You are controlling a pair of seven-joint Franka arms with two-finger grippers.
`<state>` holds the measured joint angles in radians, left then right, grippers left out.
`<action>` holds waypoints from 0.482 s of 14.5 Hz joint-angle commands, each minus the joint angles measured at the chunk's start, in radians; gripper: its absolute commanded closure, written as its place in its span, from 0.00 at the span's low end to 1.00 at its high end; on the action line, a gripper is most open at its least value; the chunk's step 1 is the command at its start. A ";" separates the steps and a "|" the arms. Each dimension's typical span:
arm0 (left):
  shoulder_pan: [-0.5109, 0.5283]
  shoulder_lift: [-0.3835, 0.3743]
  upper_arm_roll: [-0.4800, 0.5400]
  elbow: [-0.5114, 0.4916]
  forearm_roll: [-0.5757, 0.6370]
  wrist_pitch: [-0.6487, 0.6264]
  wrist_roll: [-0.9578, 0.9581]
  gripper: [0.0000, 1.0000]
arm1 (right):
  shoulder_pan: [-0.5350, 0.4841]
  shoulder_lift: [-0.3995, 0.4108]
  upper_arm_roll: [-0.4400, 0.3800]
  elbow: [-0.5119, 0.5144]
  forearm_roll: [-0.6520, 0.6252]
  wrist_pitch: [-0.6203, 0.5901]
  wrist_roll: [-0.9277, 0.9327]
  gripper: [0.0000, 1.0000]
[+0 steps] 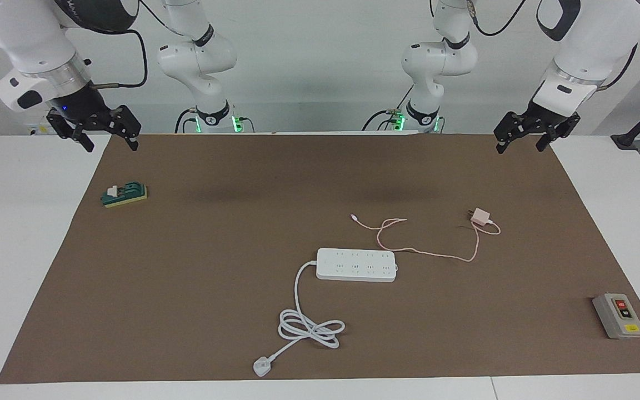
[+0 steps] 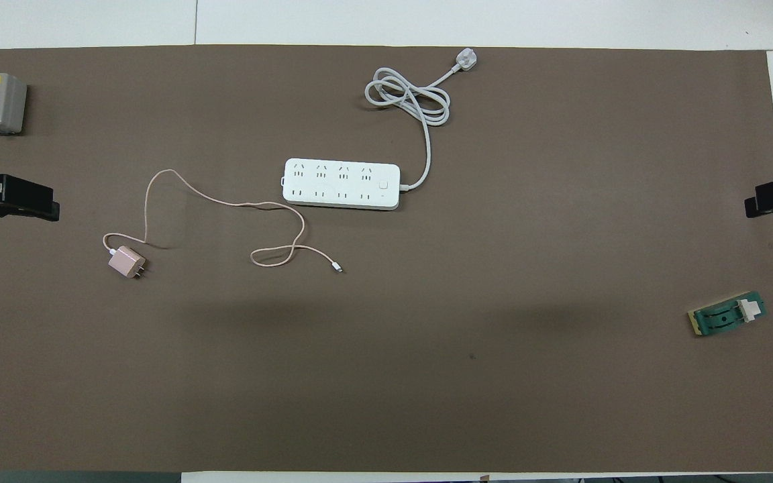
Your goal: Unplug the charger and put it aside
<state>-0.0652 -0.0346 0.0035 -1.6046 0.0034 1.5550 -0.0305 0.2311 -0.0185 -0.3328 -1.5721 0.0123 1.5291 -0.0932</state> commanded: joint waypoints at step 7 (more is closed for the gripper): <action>-0.013 -0.004 0.018 0.006 -0.020 -0.016 0.023 0.00 | -0.004 -0.003 0.006 0.001 0.012 0.009 0.009 0.00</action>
<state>-0.0653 -0.0346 0.0039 -1.6045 -0.0008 1.5549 -0.0252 0.2315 -0.0185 -0.3328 -1.5721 0.0123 1.5298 -0.0932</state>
